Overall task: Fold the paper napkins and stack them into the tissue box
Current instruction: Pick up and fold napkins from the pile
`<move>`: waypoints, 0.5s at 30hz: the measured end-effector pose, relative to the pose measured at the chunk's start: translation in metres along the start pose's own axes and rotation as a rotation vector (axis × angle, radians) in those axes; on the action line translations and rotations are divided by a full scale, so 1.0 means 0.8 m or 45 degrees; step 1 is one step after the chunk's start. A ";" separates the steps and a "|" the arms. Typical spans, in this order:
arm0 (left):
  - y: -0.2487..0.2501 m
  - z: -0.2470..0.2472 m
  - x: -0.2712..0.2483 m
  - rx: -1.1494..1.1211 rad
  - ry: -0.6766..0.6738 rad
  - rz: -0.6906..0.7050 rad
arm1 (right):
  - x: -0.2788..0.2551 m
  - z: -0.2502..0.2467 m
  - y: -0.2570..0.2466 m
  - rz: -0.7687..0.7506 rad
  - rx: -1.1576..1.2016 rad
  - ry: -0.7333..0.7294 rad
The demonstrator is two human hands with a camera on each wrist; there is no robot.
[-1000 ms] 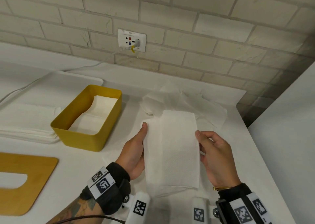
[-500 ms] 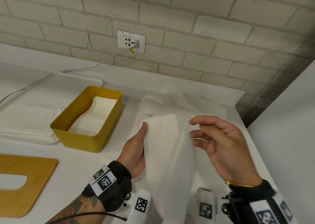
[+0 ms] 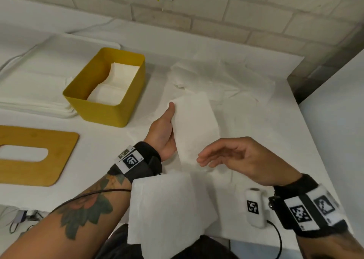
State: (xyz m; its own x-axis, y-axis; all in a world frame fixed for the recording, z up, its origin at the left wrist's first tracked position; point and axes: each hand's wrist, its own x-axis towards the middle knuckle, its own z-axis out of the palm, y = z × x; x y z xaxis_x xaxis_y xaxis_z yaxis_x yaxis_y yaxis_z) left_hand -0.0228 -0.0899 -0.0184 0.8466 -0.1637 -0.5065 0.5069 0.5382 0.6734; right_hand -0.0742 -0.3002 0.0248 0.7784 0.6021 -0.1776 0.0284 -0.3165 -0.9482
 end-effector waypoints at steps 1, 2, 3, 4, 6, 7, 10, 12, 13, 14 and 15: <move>-0.001 0.000 0.001 -0.004 -0.011 -0.003 | -0.001 0.000 -0.004 0.017 -0.049 -0.028; -0.003 -0.001 0.001 -0.005 -0.016 -0.003 | 0.000 0.003 -0.011 0.030 -0.075 -0.063; -0.004 0.000 0.002 -0.004 -0.016 -0.005 | 0.002 0.008 -0.018 0.042 -0.101 -0.113; -0.005 0.000 0.004 -0.009 -0.018 -0.010 | 0.006 0.014 -0.023 0.054 -0.141 -0.177; -0.006 0.003 0.004 -0.019 -0.020 -0.014 | 0.017 0.025 -0.030 0.090 -0.238 -0.297; -0.005 0.004 0.003 -0.021 -0.015 -0.009 | 0.022 0.029 -0.032 0.118 -0.265 -0.331; -0.003 -0.002 0.005 0.011 -0.009 0.016 | 0.032 0.035 -0.033 0.150 -0.309 -0.349; -0.001 -0.005 0.005 0.008 0.005 0.021 | 0.035 0.036 -0.030 0.126 -0.355 -0.362; 0.001 -0.006 0.005 0.011 0.008 0.023 | 0.036 0.036 -0.030 0.118 -0.371 -0.373; 0.003 -0.008 0.006 0.023 -0.002 0.027 | 0.036 0.035 -0.029 0.115 -0.370 -0.379; 0.005 -0.007 0.004 0.026 -0.021 0.029 | 0.035 0.031 -0.029 0.115 -0.346 -0.376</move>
State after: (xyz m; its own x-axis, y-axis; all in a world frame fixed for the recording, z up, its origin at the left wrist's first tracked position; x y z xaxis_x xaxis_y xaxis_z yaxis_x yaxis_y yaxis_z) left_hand -0.0189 -0.0838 -0.0207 0.8604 -0.1652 -0.4821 0.4905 0.5252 0.6954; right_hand -0.0685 -0.2578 0.0349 0.5727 0.7352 -0.3625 0.1636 -0.5359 -0.8283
